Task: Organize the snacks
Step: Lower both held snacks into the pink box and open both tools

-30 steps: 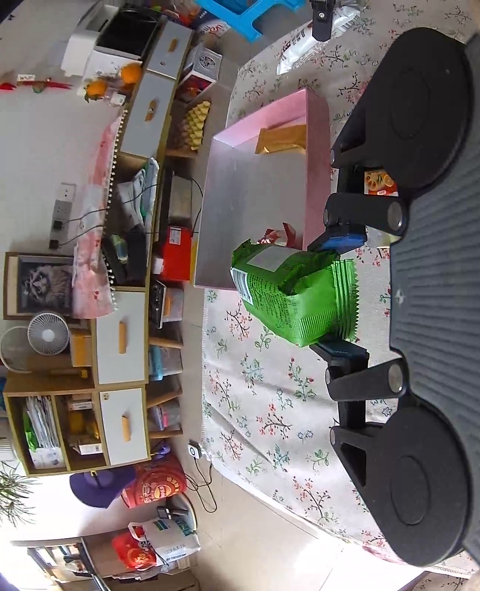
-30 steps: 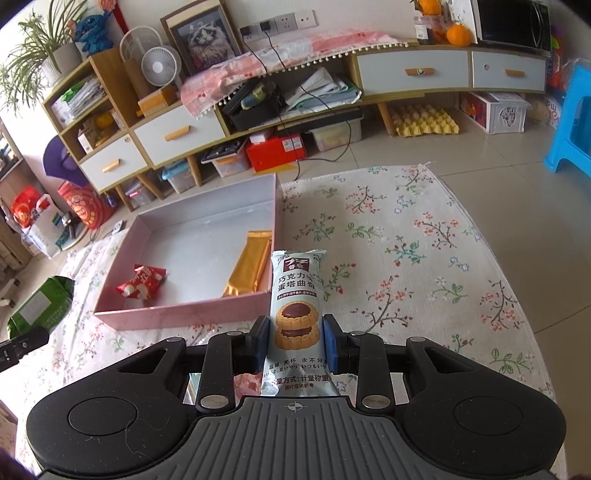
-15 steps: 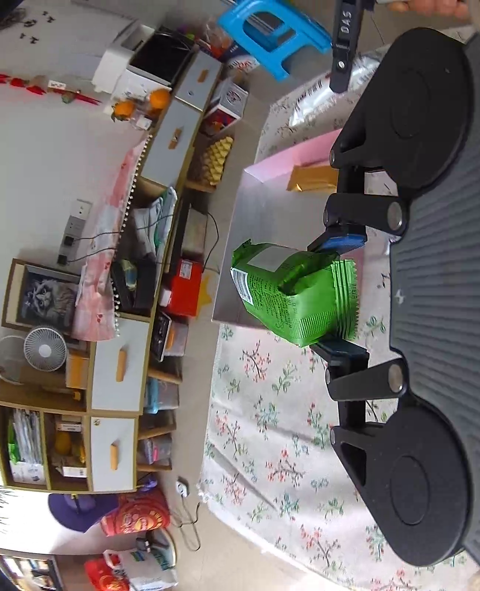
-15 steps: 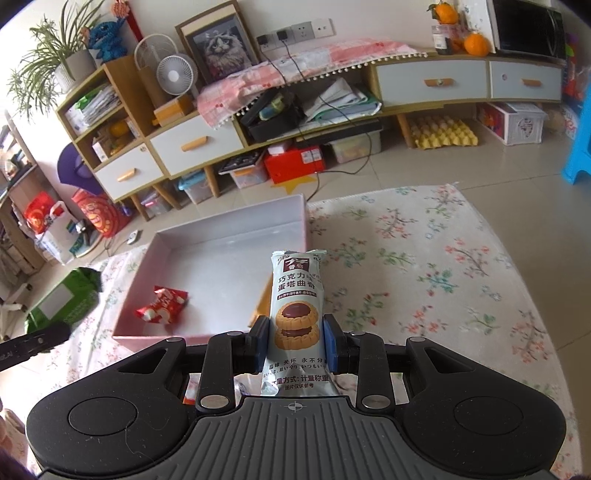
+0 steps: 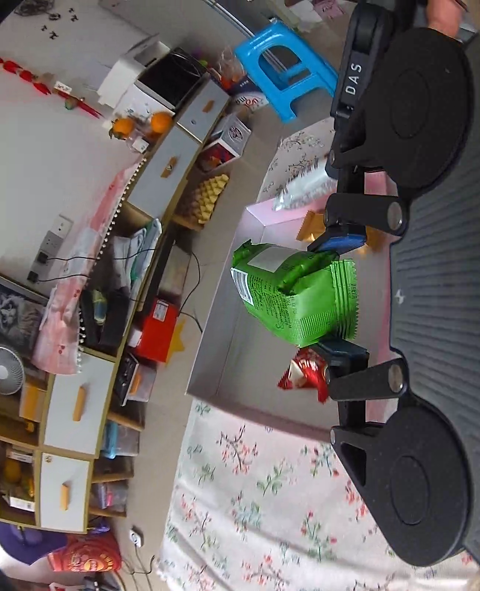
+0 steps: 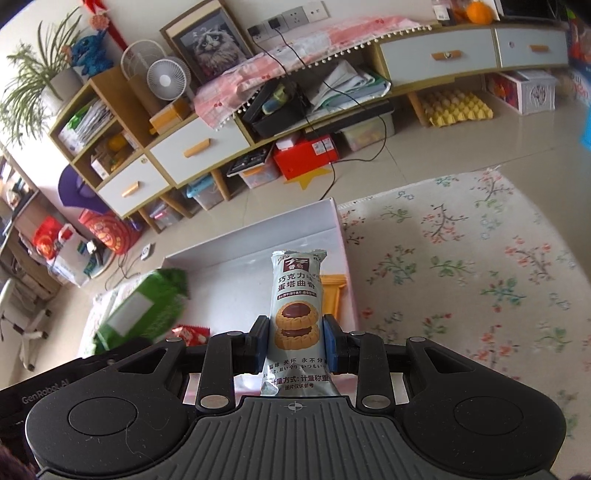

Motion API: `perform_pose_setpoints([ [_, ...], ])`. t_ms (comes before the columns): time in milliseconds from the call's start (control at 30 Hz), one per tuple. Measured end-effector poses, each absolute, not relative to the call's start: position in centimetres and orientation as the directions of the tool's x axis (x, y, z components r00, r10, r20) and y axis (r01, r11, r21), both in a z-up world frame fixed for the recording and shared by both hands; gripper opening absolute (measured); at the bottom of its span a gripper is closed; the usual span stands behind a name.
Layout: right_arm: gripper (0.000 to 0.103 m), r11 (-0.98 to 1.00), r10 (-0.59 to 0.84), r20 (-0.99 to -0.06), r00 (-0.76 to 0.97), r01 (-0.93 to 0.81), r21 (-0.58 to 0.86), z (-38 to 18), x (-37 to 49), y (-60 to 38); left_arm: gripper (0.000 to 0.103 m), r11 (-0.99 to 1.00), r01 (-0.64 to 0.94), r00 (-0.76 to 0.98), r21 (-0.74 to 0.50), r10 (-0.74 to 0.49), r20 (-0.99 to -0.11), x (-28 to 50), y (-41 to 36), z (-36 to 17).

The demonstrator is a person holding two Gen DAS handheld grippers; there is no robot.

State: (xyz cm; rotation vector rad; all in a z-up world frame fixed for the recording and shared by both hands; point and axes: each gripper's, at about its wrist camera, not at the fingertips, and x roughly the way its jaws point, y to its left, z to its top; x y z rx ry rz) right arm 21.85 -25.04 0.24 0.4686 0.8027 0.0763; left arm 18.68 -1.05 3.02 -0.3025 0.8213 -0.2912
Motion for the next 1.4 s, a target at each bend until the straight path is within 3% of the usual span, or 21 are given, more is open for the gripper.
perform_pose_setpoints([
  [300,0.029,0.833,0.289,-0.677,0.676,0.171,0.526,-2.5,24.6,-24.3,0.043,0.956,0.117,0.612,-0.268,-0.282,-0.739,19.6,-1.6,0.4],
  [733,0.032,0.822,0.330,-0.671,0.664,0.147,0.550,-3.9,25.8,-21.8,0.043,0.990,0.076,0.607,-0.115,-0.138,-0.783,19.4,-2.1,-0.2],
  [1000,0.033,0.823,0.311,-0.659,0.685,0.154,0.547,-3.7,25.6,-22.3,0.047,0.984,0.078,0.592,-0.163,-0.177,-0.787,19.4,-0.8,0.1],
  [1100,0.032,0.854,0.315,-0.671,0.672,0.108,0.509,-3.4,25.5,-21.6,0.048,0.980,0.075,0.588,-0.183,-0.192,-0.786,19.5,-0.7,0.4],
  [1200,0.026,0.924,0.252,-0.719,0.648,0.060,0.377,-3.3,25.4,-19.6,0.049,0.974,0.063,0.585,-0.216,-0.211,-0.783,19.6,-0.3,0.5],
  [1333,0.026,0.953,0.181,-0.716,0.674,0.060,0.297,-3.3,25.4,-18.6,0.049,0.973,0.060,0.587,-0.224,-0.216,-0.780,19.4,0.1,0.6],
  [1400,0.032,0.962,0.102,-0.719,0.687,0.117,0.248,-4.2,25.7,-19.4,0.049,0.974,0.063,0.593,-0.216,-0.210,-0.777,19.4,0.1,0.7],
])
